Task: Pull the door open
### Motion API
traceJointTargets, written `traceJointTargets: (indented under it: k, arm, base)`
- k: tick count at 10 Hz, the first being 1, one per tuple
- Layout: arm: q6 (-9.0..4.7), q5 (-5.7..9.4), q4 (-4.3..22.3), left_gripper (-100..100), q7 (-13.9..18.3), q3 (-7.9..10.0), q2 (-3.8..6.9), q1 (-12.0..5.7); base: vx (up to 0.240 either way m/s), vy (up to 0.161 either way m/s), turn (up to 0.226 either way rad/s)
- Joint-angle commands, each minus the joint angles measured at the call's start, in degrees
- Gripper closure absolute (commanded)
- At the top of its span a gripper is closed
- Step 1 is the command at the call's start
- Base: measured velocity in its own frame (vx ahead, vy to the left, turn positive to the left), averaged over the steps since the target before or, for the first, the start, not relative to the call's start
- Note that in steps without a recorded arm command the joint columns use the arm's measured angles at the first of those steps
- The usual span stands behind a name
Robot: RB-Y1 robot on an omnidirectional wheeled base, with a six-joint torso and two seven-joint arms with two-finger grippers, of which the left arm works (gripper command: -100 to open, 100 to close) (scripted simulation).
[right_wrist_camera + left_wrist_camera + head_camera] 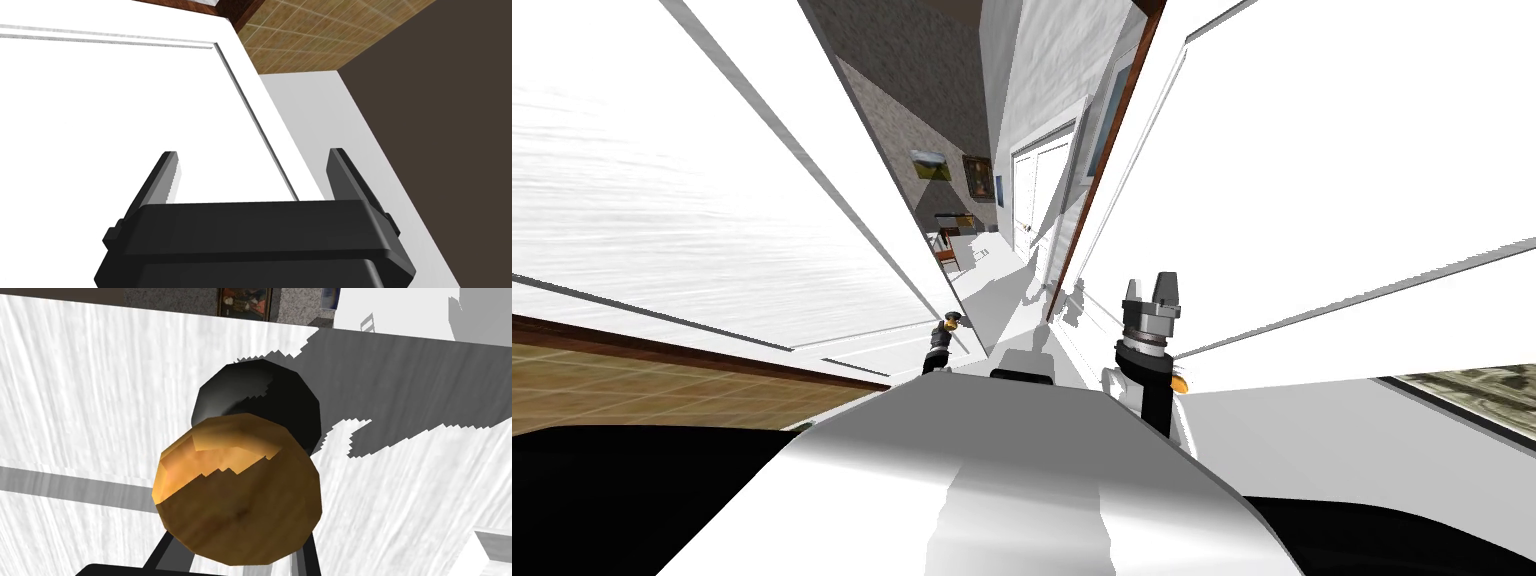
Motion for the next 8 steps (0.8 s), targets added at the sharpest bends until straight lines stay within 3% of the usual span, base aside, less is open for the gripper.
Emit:
traceJointTargets:
  k: [1, 3, 4, 5, 7, 8]
  arm:
    - [-0.53, 0.22, 0.26, 100, 1.73, -0.92, -0.53, -0.9]
    - [-0.54, 2.19, 0.68, 100, 5.49, -1.72, -0.19, -1.26]
    - [-0.54, 2.19, 0.68, 100, 6.52, -1.72, -0.19, -1.26]
    - [-0.55, 3.17, 0.88, 100, 8.38, -2.13, -0.01, -1.44]
    - [-0.55, 3.17, 0.88, 100, 8.92, -2.13, -0.01, -1.44]
    - [-0.56, 4.14, 1.09, 100, 11.31, -2.52, 0.16, -1.61]
  base:
    - [-0.043, 0.012, -0.054]
    - [-0.05, 0.012, -0.077]
    - [-0.041, 0.005, -0.017]
    - [-0.043, 0.001, -0.054]
    - [-0.029, 0.005, -0.02]
    - [-0.041, 0.004, -0.042]
